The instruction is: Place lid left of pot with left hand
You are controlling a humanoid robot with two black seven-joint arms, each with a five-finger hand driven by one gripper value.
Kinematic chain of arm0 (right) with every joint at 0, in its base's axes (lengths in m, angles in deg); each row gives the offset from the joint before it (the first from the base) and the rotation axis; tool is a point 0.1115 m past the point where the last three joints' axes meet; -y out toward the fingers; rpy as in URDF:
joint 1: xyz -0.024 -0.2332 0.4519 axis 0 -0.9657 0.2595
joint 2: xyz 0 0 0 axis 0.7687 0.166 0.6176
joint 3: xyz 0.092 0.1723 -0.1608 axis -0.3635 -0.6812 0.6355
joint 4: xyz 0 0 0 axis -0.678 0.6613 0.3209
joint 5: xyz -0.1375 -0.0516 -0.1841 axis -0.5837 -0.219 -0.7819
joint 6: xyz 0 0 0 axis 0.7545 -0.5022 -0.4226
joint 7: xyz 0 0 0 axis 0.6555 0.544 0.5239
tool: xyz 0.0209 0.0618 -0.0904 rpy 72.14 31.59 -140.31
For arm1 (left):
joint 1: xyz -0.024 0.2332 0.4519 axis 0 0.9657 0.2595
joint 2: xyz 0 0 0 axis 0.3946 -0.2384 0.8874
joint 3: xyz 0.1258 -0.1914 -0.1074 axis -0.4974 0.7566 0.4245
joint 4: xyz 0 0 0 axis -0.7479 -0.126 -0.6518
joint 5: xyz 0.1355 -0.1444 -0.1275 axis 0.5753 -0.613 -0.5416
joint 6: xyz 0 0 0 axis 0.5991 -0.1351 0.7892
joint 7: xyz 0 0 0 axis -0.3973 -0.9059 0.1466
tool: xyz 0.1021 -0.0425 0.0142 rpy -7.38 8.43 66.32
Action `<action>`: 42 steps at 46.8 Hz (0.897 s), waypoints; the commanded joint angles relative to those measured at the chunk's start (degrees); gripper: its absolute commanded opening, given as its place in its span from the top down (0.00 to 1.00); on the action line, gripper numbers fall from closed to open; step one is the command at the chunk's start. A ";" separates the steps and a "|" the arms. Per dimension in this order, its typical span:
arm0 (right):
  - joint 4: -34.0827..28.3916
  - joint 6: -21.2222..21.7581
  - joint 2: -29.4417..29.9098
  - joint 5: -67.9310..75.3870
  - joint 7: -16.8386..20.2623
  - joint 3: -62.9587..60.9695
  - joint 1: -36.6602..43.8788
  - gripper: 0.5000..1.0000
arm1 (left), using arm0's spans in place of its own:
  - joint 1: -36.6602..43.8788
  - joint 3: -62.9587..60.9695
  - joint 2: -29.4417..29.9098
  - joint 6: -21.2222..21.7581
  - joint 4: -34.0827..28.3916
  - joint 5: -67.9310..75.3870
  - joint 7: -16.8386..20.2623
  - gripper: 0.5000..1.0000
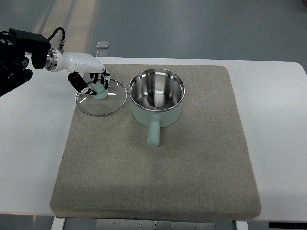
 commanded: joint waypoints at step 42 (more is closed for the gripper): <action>0.00 0.00 0.00 0.00 0.00 0.08 0.00 0.16 | 1.14 4.38 0.44 6.23 -0.19 -4.75 0.01 0.07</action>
